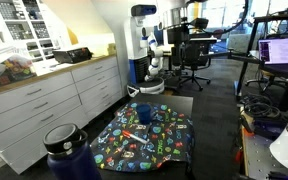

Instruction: Put the marker in the blue cup

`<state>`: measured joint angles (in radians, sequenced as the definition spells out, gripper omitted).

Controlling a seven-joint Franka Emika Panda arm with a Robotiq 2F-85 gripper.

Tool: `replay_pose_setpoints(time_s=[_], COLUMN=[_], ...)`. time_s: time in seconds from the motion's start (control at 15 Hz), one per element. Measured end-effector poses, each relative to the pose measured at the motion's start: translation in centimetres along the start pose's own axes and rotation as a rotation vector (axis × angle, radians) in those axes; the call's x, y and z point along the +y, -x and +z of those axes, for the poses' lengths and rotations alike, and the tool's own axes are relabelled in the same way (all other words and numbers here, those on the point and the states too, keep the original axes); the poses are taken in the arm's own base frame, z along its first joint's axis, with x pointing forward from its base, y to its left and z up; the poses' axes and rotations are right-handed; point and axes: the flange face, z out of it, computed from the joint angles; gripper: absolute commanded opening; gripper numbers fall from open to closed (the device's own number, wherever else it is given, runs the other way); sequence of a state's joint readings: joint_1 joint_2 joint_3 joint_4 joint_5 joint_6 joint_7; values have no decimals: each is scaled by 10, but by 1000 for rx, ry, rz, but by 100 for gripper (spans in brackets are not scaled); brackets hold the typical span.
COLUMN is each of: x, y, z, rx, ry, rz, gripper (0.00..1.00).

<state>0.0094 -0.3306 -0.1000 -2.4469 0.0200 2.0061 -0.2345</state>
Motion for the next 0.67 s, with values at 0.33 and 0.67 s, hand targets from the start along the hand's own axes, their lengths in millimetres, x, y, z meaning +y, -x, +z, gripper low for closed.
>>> replay_pose_setpoints(time_s=[0.33,0.67], x=[-13,-33], y=[-7,-17], z=[-2,-2], rx=[29,65], ry=[13,20], rz=[22,21], gripper=[100,100])
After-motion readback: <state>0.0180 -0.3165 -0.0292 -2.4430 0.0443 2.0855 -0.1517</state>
